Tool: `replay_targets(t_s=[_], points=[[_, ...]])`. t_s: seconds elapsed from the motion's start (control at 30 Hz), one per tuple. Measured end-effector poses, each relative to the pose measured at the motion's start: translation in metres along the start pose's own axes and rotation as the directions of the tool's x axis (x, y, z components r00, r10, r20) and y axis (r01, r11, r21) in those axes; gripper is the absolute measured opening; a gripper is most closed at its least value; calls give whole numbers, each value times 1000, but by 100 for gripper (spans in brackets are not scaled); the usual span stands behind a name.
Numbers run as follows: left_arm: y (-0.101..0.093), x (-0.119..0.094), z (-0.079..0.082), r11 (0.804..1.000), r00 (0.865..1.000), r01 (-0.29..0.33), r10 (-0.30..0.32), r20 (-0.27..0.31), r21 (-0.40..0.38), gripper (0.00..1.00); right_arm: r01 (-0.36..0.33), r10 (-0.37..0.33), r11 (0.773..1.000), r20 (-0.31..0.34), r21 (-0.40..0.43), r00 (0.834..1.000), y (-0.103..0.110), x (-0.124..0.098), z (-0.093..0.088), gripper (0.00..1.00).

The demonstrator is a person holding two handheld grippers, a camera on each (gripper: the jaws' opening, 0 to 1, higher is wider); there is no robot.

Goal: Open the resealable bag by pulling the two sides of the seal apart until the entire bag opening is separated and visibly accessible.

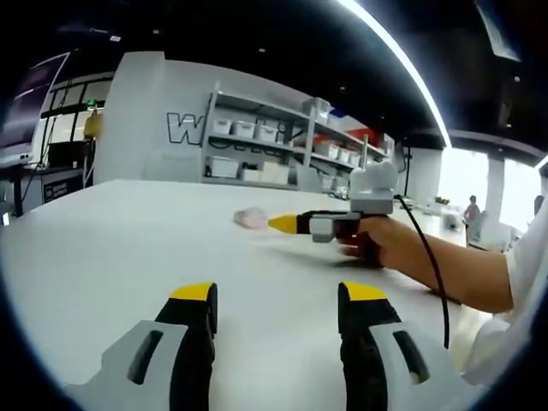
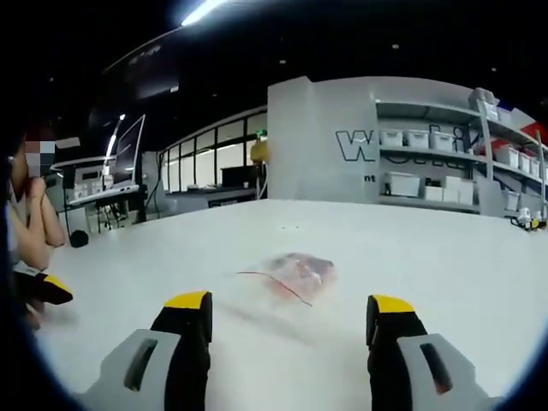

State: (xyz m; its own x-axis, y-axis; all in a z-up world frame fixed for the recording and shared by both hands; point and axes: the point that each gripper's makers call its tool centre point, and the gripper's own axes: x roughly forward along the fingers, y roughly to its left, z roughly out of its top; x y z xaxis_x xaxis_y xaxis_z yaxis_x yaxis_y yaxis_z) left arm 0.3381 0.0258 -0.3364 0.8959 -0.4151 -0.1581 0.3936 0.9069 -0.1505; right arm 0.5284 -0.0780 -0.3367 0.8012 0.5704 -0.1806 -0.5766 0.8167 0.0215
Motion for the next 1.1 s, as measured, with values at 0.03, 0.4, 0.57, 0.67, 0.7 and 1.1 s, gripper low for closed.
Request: replay_targets(t_s=[0.03, 0.4, 0.57, 0.67, 0.7, 1.1], points=[[0, 0, 0, 1000, 1000, 0, 0, 0, 0, 57, 0, 0, 1000, 2, 0, 1000, 0, -1, 0, 74], [0, 1, 1, 1000, 1000, 0, 0, 2, -1, 57, -5, 5, 1000, 2, -4, 1000, 0, -3, 1, 72], [0, 1, 1, 1000, 1000, 0, 0, 1, -1, 57, -4, 4, 1000, 2, 0, 1000, -1, -4, 1, 72], [0, 2, 1, 1000, 1000, -1, 1, 0, 1, 57, -6, 6, 1000, 2, 1, 1000, -1, -3, 2, 71], [0, 2, 1, 1000, 1000, -1, 1, 0, 1, 57, -6, 6, 1000, 1, 2, 1000, -1, -3, 1, 71], [1, 2, 1, 1000, 1000, 0, 0, -1, 2, 57, -4, 4, 1000, 9, 5, 1000, 0, -8, 2, 70]])
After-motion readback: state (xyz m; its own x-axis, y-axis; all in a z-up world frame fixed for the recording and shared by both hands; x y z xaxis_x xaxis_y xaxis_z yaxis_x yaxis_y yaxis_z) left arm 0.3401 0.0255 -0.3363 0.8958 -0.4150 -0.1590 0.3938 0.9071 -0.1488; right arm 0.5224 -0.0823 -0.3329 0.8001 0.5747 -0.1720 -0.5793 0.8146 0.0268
